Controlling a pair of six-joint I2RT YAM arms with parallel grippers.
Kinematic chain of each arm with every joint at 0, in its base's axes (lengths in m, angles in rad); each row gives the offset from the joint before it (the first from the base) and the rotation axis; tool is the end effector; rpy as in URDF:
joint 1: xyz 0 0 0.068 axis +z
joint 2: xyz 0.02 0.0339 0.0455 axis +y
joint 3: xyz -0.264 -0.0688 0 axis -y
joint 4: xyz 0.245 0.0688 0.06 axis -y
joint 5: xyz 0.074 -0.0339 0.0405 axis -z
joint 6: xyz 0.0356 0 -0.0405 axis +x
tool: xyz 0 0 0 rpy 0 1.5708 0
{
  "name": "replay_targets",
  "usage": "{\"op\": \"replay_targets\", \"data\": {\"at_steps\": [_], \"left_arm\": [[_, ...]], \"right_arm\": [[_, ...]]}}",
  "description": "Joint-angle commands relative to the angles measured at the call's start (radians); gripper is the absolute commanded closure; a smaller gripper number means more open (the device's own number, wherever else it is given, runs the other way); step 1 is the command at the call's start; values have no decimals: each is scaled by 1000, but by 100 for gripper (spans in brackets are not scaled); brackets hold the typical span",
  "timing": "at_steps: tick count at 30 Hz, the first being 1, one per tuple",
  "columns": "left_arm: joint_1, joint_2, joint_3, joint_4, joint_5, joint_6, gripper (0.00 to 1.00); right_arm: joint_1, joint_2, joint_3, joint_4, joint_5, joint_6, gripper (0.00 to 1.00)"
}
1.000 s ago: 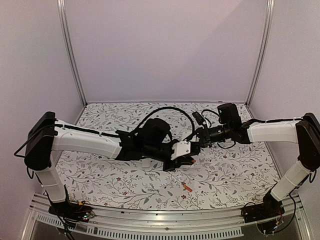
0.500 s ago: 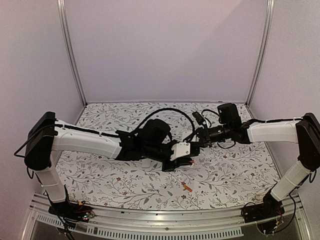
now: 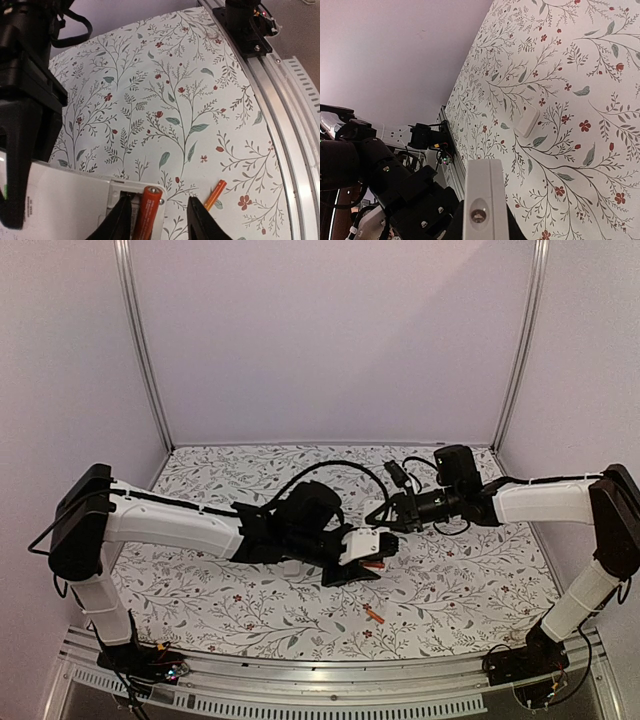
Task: Load the batteries into the remote control
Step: Place the battery in the battery compartment, then load the battery into the battery compartment.
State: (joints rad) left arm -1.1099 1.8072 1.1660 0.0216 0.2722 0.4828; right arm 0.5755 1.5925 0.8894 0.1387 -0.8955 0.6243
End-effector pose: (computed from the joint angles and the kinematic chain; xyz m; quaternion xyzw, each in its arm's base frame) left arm 0.1703 -0.3645 0.2088 0.6730 0.5716 -0.2547 0.3943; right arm 0.2640 0.2044 0.2133 -0.1894 0.7945 0.5585 0.1447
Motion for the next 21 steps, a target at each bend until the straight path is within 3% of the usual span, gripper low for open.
{"op": "replay_targets", "data": {"at_steps": [1,18,19,21], "left_arm": [[5,-26,-17,14,-52,-17,59],[1,-184,-65,113,-190,-114,39],[5,-197,-77,123,-209,-153,34],[18,-233,-111,160,-267,-268,4]], "right_arm": [[11,16,25,15,-42,11,100],[11,40,23,15,-35,14,100],[11,39,24,15,-34,14,100],[11,38,26,15,-33,16,100]]}}
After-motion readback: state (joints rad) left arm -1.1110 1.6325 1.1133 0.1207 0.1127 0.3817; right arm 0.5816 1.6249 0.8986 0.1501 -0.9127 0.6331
